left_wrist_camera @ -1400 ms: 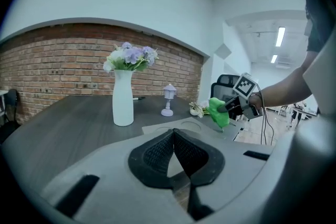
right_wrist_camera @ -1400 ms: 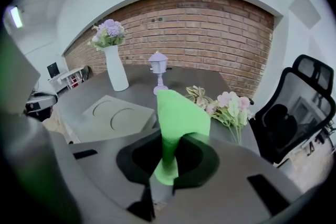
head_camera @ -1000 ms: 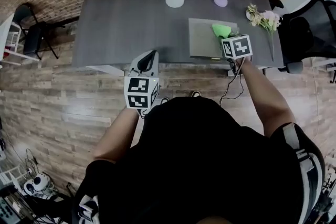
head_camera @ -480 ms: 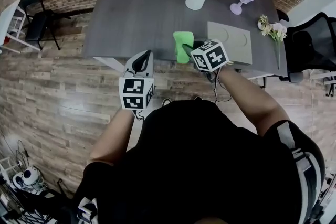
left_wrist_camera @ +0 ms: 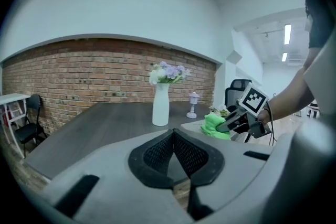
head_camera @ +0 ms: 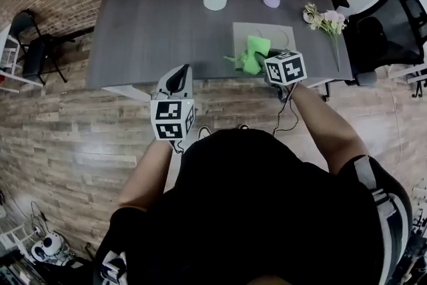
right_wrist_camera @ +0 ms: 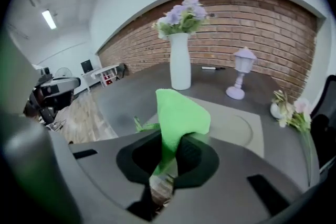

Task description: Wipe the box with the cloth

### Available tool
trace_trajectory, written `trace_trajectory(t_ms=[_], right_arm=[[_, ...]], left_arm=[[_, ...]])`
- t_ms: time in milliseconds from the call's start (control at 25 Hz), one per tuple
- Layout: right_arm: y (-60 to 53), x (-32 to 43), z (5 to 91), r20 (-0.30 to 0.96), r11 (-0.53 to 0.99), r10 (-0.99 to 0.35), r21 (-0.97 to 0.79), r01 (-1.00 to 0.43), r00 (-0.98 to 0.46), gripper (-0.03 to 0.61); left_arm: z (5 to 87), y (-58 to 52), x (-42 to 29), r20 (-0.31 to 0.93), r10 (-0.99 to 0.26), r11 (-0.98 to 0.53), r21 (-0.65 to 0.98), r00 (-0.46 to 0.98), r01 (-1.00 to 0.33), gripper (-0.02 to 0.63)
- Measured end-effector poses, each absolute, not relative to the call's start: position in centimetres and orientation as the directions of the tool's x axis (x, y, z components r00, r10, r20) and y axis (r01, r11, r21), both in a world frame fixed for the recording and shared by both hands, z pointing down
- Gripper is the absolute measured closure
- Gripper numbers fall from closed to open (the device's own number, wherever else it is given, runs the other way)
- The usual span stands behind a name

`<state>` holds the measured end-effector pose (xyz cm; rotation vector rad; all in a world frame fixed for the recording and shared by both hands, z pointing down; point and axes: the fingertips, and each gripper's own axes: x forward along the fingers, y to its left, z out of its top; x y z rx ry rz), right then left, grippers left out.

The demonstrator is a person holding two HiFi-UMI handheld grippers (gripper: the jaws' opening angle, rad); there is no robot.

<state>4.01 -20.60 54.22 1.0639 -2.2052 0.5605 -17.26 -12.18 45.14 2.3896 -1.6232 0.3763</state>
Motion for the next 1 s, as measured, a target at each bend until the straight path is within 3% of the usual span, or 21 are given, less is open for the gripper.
trace_trajectory(t_ms=[280,440,800,1000], right_arm=[[-20.2,20.3,55.3,0.684,0.378,-0.656,-0.066,-0.924,-0.317,0.537],[-19.6,25.9,53.4,0.621,0.318,-0.738,-0.027,-0.948,-0.265,0.537],[-21.4,26.3,43.0,0.355,0.351,-0.877,0.01,-0.936,-0.325,0.535],[-22.2,23.7,37.3,0.183,0.471,-0.866,-0.017,-0.882,-0.466,0.535]], left_arm=[[45.4,-13.5,-7.1,0.333,-0.822,-0.475,0.043,0.461,-0.879,0.606],[44.6,-14.5,-2.9,0.313,-0.808,-0.524,0.008,0.5,-0.852,0.606],[39.6,-16.8,4.5,0.204,-0.826,-0.534,0.017,0.525,-0.846,0.606],[36.9,-18.2,4.6,0.153,-0.868,-0.471,0.054,0.473,-0.881,0.606]])
